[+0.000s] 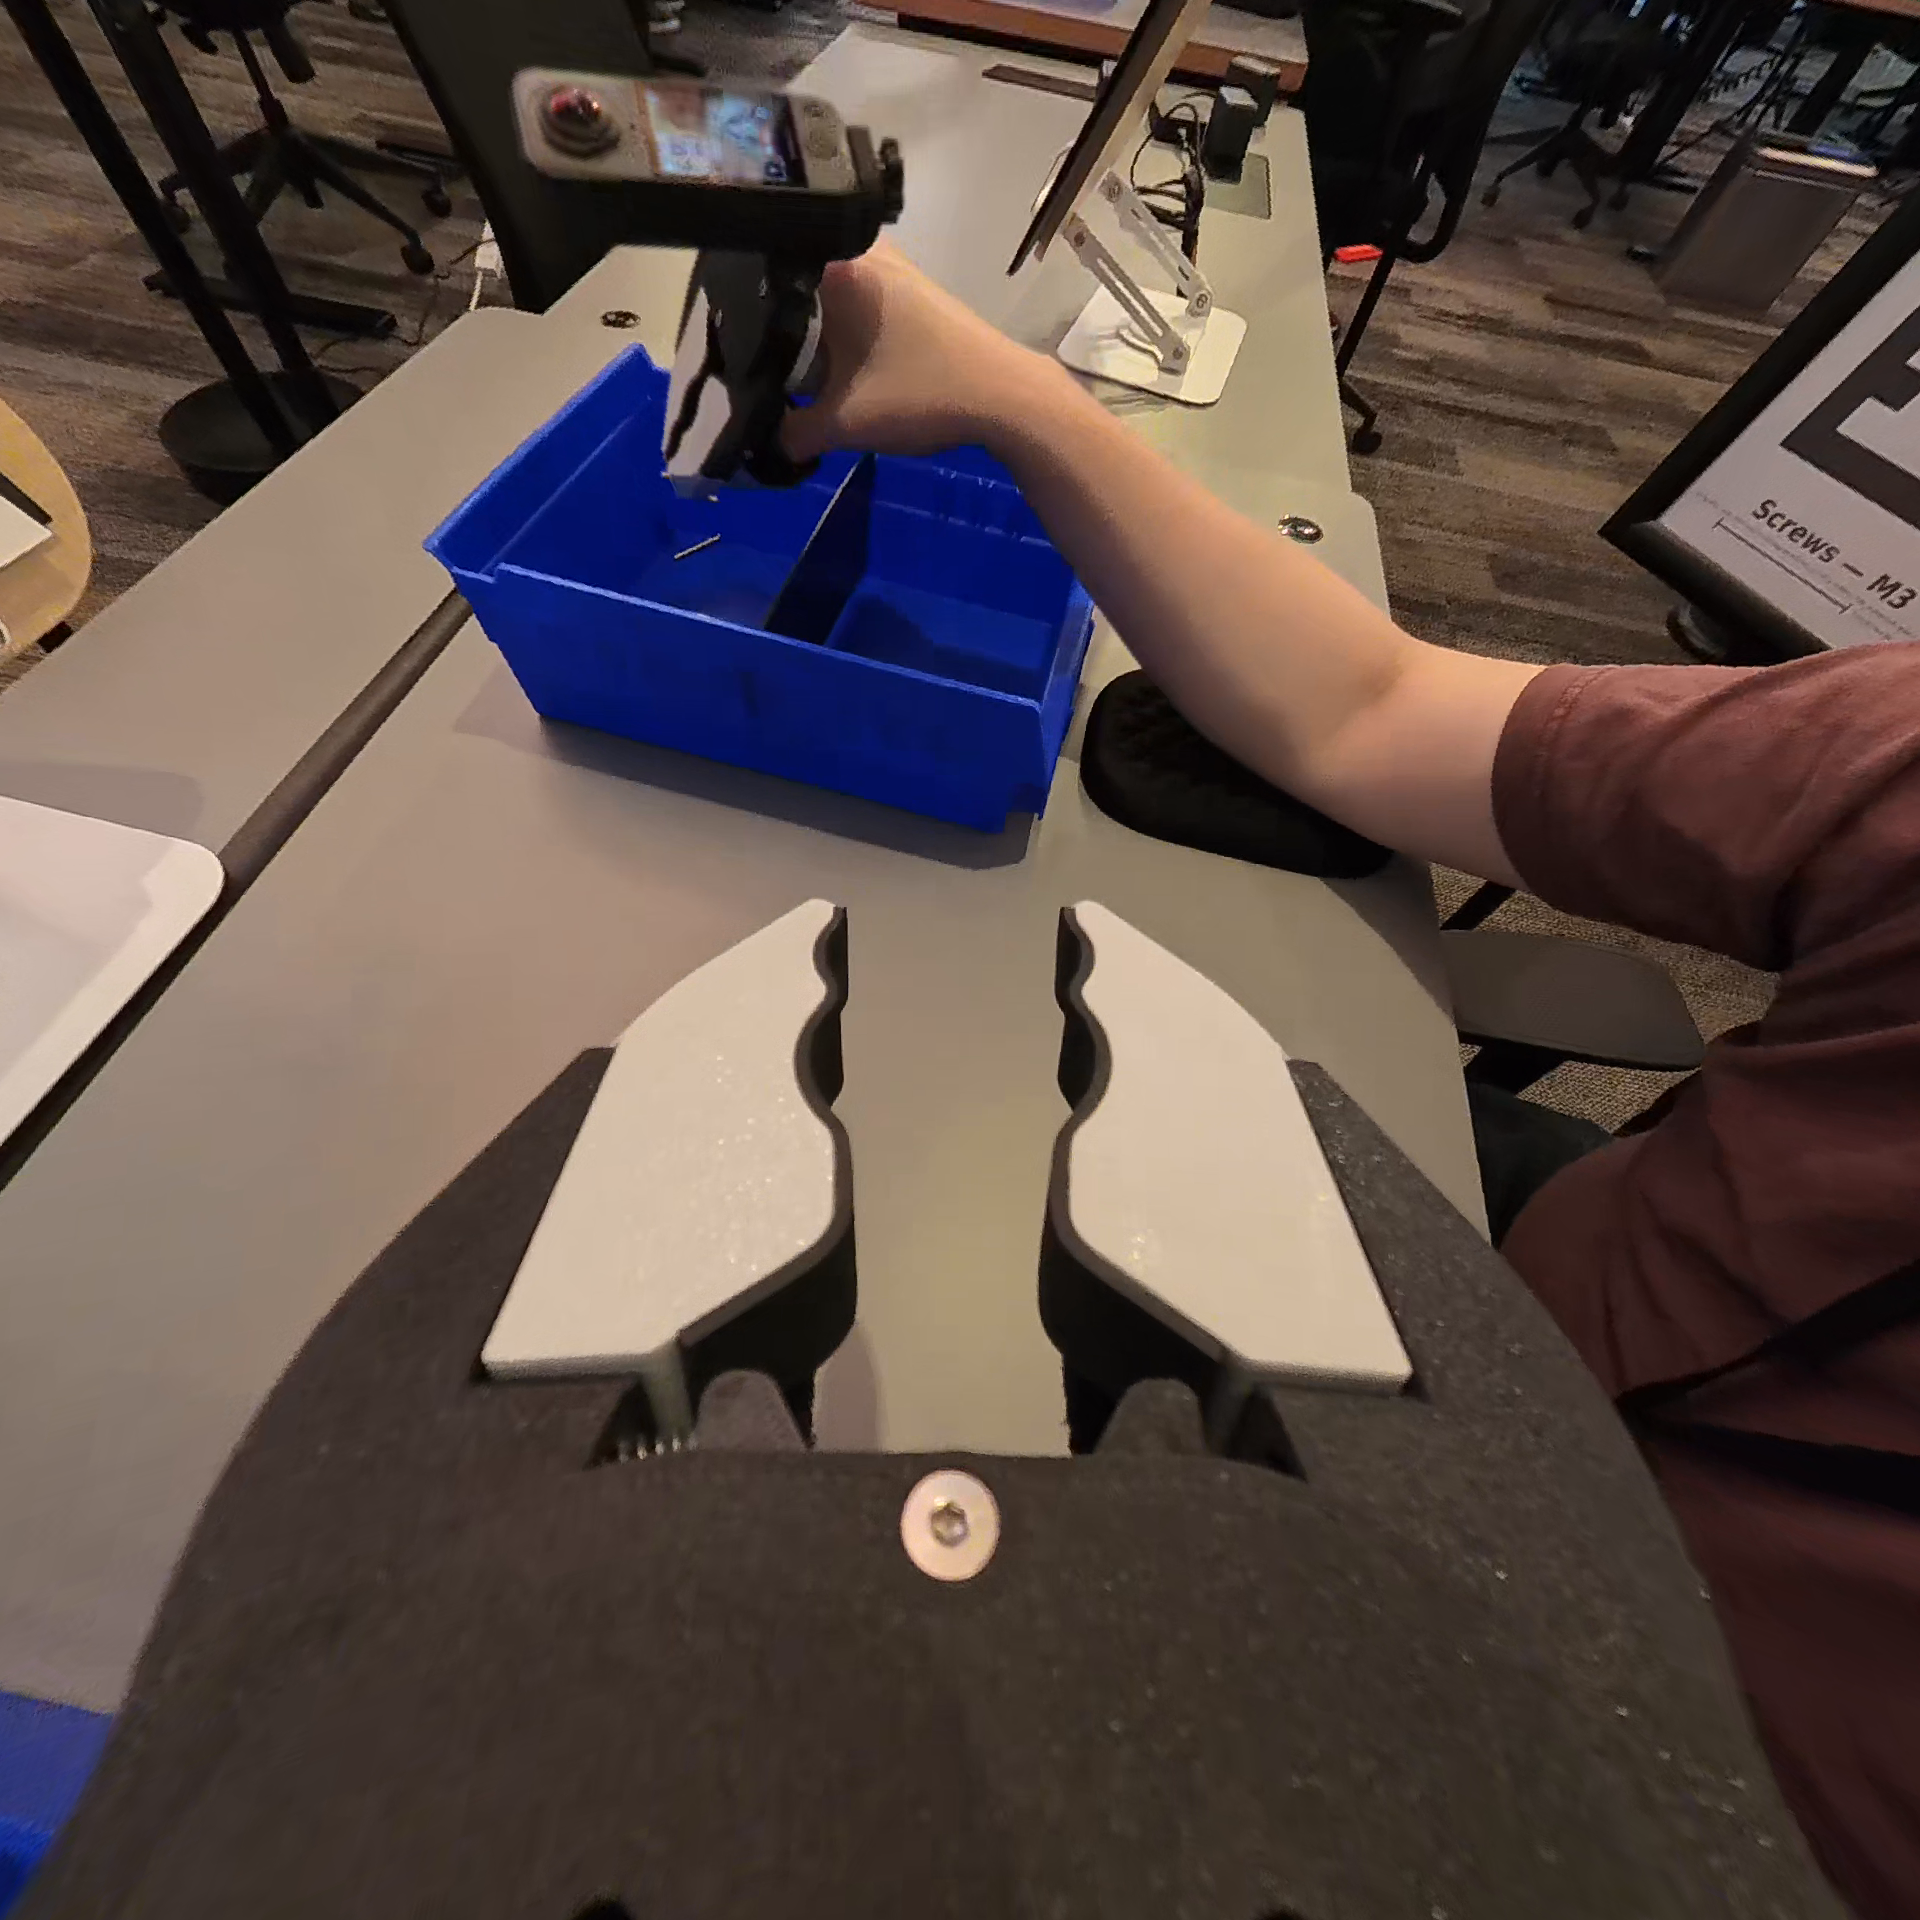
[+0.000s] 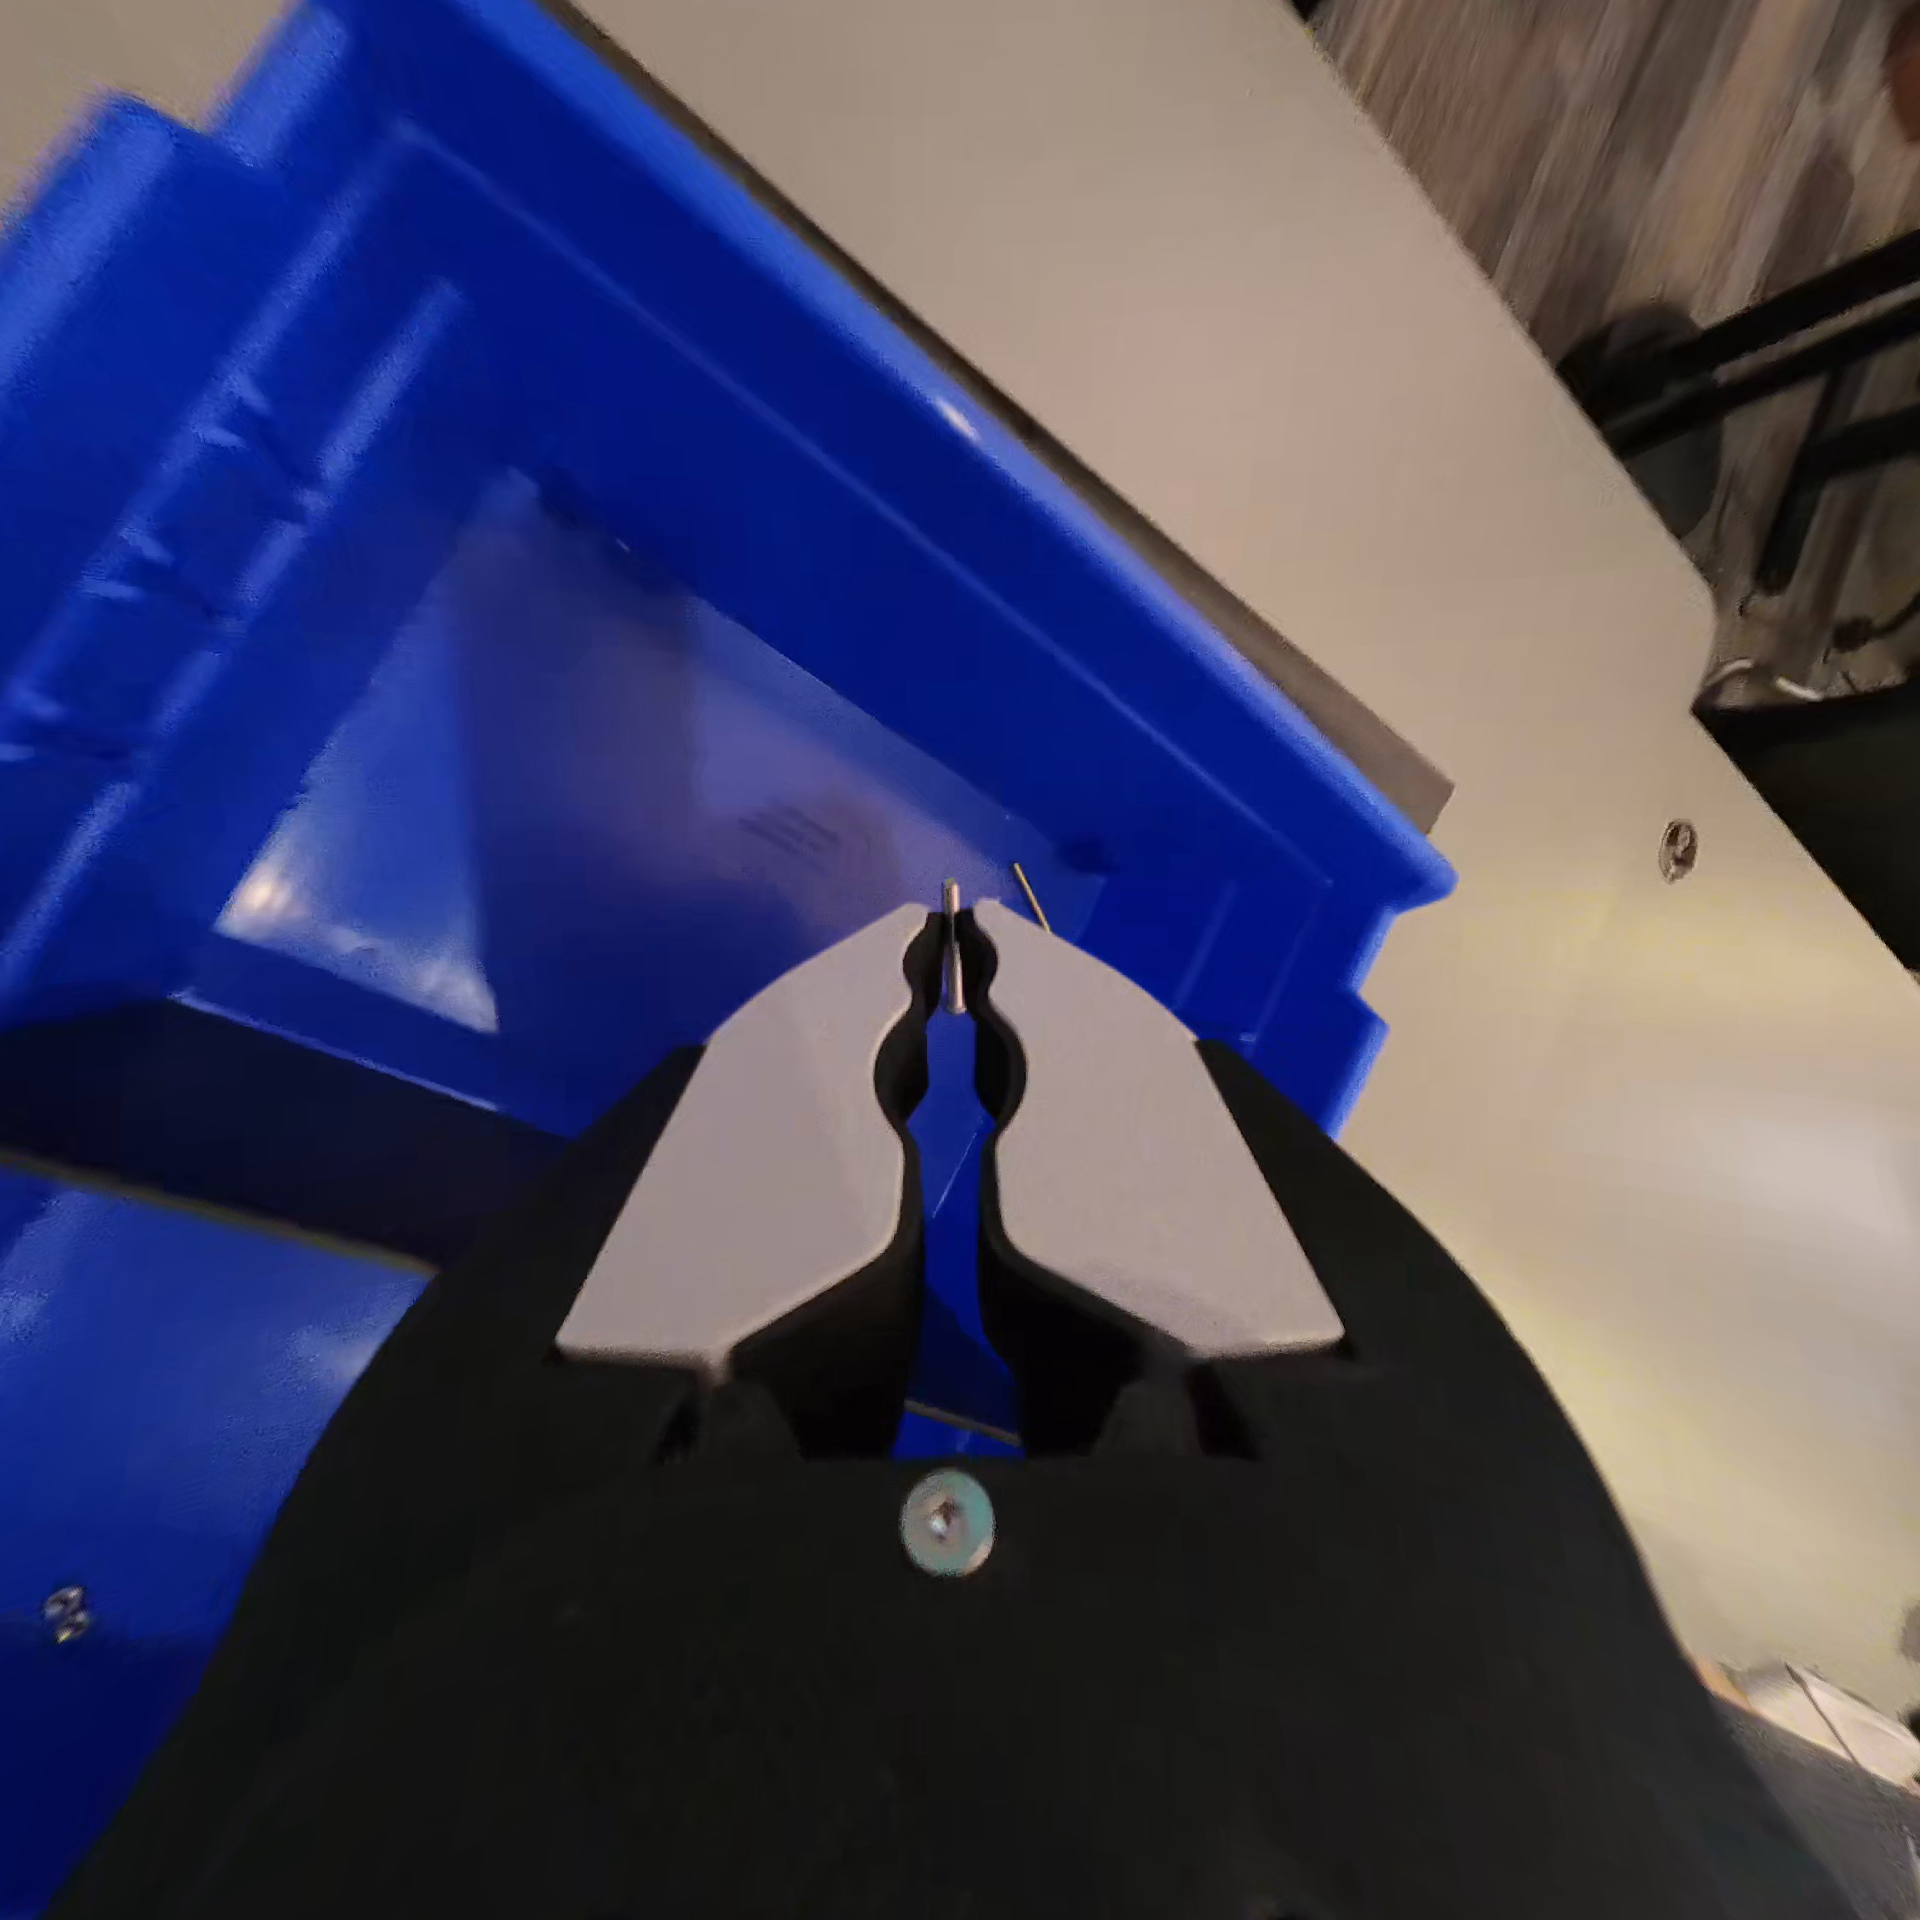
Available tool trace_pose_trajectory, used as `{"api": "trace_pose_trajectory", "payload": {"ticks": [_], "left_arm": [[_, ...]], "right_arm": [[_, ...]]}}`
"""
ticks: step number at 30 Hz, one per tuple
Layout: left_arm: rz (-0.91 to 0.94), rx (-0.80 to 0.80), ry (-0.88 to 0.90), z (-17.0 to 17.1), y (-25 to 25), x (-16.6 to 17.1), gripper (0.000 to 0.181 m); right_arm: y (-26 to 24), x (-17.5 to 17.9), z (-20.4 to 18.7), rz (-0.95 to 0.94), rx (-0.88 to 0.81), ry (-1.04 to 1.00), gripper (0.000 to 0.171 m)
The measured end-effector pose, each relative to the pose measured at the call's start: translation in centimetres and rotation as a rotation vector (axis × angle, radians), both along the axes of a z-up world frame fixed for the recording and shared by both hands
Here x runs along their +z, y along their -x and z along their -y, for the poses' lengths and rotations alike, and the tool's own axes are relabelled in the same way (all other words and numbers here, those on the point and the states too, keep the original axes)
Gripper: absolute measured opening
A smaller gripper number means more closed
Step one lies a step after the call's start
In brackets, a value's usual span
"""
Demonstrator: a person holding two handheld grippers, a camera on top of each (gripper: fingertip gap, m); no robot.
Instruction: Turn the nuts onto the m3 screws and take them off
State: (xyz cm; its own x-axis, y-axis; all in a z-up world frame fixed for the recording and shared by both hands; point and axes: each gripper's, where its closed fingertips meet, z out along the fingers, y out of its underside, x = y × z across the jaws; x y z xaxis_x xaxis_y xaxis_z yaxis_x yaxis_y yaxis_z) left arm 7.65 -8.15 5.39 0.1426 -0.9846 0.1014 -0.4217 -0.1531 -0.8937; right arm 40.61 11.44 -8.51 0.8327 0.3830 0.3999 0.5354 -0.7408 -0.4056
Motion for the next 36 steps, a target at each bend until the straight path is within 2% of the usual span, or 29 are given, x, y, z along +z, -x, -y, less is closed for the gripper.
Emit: {"api": "trace_pose_trajectory", "payload": {"ticks": [3,6,11,14,18,21,25,27,30,36], "left_arm": [[-0.009,0.005,0.009,-0.2,0.1,-0.2,0.038],[-0.013,0.013,0.021,-0.4,0.4,-0.2,0.038],[-0.057,0.096,-0.006,-1.9,2.9,0.4,0.038],[-0.181,0.240,-0.060,-4.2,7.2,0.0,0.038],[-0.513,0.552,-0.039,-7.9,16.2,-3.6,0.038],[-0.713,0.659,0.175,-8.4,21.1,-8.1,0.033],[-0.691,0.771,0.529,-9.9,22.6,-12.9,0.026],[-0.691,0.792,0.642,-10.5,22.8,-15.3,0.015],[-0.735,0.801,0.670,-11.5,23.3,-17.7,0.015],[-0.740,0.880,0.677,-13.0,24.1,-19.2,0.022]], "right_arm": [[-0.8,-1.2,-0.3,0.014,-0.039,0.024,0.005],[-0.9,-0.9,-0.4,-0.021,-0.049,0.001,0.016],[-0.5,2.3,-0.6,-0.122,-0.048,-0.128,0.018],[0.4,4.0,-0.5,-0.143,-0.019,-0.180,0.019],[2.1,5.4,-0.4,-0.126,0.031,-0.222,0.019],[2.9,5.6,-0.3,-0.081,0.056,-0.230,0.019],[3.7,5.5,-0.1,-0.063,0.077,-0.222,0.019],[3.9,5.4,-0.1,-0.056,0.086,-0.217,0.020],[3.8,4.9,-0.2,-0.036,0.084,-0.199,0.022],[3.9,4.3,-0.2,-0.004,0.097,-0.179,0.023]]}}
